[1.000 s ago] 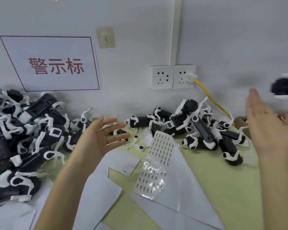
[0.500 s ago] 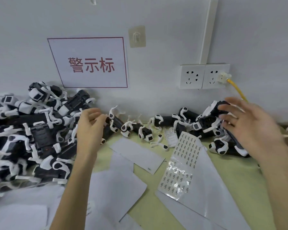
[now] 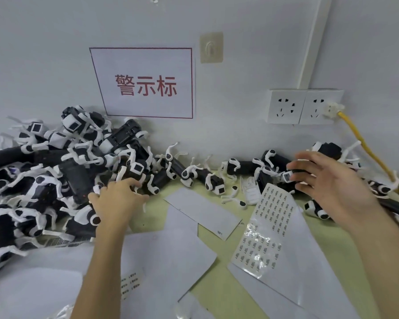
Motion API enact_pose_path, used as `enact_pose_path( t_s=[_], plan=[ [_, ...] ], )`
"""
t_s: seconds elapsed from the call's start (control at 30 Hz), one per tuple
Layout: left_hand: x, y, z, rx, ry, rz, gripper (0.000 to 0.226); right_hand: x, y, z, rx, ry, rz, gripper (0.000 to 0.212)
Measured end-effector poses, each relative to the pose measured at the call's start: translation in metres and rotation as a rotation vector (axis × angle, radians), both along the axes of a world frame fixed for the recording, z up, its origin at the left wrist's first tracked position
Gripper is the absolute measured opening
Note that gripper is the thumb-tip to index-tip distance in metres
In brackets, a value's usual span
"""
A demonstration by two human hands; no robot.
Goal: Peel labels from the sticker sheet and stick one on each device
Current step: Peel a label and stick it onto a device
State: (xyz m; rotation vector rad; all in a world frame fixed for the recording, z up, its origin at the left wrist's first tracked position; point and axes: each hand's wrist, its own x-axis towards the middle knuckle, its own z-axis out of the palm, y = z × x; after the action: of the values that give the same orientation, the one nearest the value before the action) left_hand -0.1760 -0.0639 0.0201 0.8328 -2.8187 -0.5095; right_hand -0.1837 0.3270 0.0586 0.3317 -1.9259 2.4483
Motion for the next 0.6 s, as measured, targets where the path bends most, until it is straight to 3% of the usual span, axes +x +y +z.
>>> enact_pose_path(
  t_s=[0.1,0.27,0.33,0.4,0.53,0.6],
  plan=[
    [0.004,-0.001,0.007,0.102,0.084,0.002,0.033,0.000,-0.002,-0.001,0.001,-0.009,-0.007,0.034],
    [0.012,-0.001,0.025,0.261,0.364,0.011,0.075,-0.001,-0.005,-0.001,-0.004,-0.022,-0.009,0.032],
    [0.016,-0.002,0.029,0.299,0.502,0.016,0.076,-0.001,-0.007,-0.001,-0.004,-0.030,-0.010,0.031],
    [0.017,-0.003,0.031,0.278,0.599,-0.007,0.068,-0.001,-0.008,-0.002,-0.007,-0.039,-0.008,0.030],
    [0.019,0.004,0.039,0.279,0.816,-0.085,0.021,-0.001,-0.012,-0.002,0.000,-0.049,-0.004,0.029],
    [0.019,0.011,0.043,0.301,0.918,-0.105,0.014,-0.001,-0.014,-0.003,0.003,-0.051,-0.002,0.029]
  ],
)
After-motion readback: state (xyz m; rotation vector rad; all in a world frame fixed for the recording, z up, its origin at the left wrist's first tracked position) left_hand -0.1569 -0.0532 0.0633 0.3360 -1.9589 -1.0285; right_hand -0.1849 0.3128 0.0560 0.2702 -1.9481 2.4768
